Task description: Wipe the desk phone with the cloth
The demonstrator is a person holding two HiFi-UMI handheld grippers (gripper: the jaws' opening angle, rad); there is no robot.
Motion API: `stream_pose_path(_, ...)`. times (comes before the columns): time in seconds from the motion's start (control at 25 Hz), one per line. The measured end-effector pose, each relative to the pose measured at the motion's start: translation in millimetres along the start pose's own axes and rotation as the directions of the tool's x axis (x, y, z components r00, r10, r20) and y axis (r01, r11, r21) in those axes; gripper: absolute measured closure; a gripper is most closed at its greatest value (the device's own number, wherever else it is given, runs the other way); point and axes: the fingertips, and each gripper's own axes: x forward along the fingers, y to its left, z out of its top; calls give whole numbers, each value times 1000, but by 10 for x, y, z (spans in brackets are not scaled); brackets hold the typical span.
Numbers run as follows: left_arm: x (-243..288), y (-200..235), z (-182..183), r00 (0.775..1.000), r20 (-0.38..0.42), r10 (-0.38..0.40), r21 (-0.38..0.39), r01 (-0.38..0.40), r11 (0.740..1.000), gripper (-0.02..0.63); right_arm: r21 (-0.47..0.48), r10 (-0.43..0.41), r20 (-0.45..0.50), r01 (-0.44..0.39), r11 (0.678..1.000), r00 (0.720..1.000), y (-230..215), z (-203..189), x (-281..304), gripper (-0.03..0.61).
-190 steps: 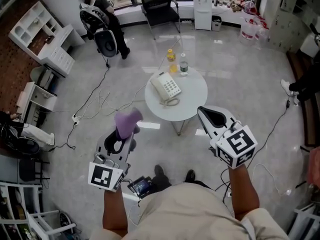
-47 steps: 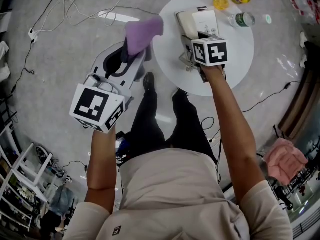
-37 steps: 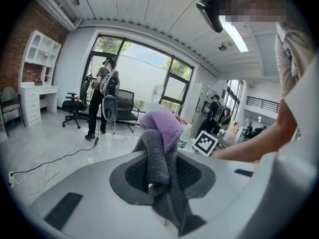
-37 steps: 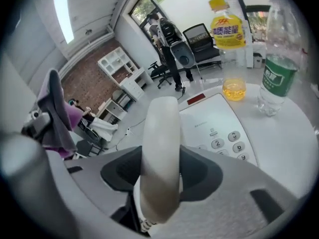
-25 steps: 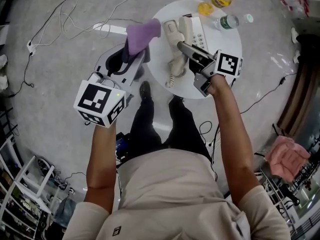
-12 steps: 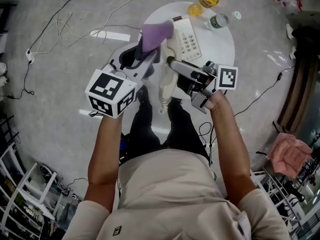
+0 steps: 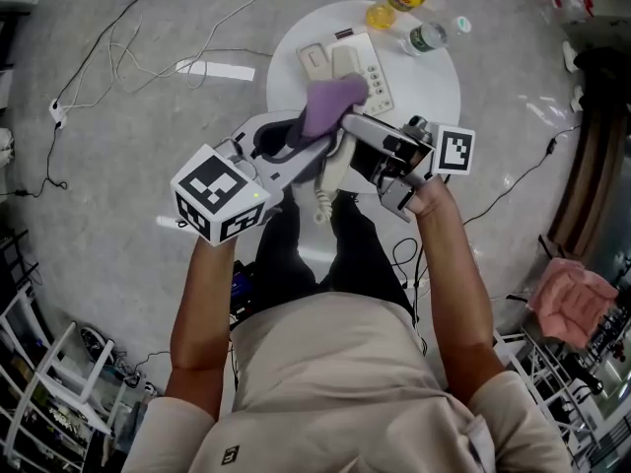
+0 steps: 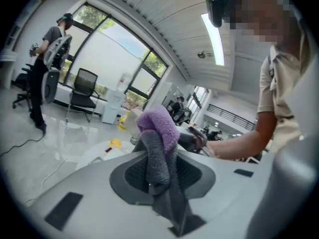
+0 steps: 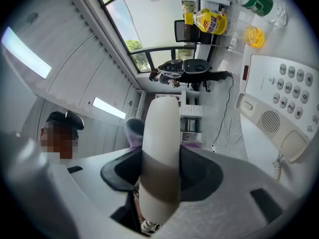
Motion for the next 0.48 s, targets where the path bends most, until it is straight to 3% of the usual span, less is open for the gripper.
stream_pose_path(0.16,-33,-186,-39,996,-12,-92,1,92,996,518,-27,1,-16,-2,1000,1000,30,75,11,376)
stream_pose_path(0.48,-158,-52,220,994,89,-59,-68,65,996,518,-20,56,-66,-57,998,996,177,22,182,376)
